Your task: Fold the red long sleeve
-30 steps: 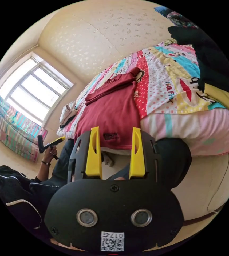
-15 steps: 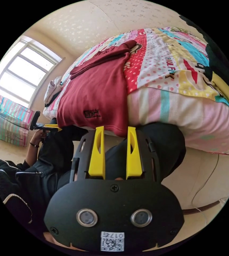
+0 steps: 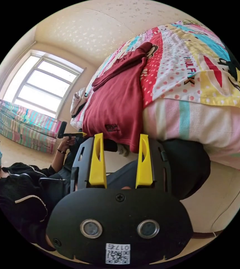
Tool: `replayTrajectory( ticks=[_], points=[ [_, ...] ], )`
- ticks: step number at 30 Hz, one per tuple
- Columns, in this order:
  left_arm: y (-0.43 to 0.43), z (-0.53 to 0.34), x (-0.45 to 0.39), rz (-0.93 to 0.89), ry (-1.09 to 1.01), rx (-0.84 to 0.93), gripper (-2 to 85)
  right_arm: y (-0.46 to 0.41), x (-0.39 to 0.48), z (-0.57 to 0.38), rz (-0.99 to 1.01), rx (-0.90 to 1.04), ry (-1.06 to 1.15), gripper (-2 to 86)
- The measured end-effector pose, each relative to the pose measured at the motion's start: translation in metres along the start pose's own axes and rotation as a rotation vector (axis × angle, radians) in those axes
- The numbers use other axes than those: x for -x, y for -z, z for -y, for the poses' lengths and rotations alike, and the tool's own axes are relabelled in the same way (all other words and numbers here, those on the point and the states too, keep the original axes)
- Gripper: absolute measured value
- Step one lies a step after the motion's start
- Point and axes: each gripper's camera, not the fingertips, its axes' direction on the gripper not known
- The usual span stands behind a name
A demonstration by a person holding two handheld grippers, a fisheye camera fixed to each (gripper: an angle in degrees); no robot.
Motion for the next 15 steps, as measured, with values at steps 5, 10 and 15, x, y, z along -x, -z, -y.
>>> replayTrajectory(
  ticks=[5,10,15],
  points=[
    [-0.015,0.012,0.013,-0.081,0.059,0.059,13.2,0.009,-0.008,-0.003,0.084,-0.056,-0.073,17.3],
    [-0.013,0.019,0.012,-0.116,0.035,0.052,12.5,0.021,-0.005,0.006,0.016,-0.084,-0.086,17.5],
    [-0.008,0.027,-0.002,-0.107,-0.041,0.002,12.4,0.003,0.002,0.033,-0.035,0.049,-0.055,16.8]
  ],
)
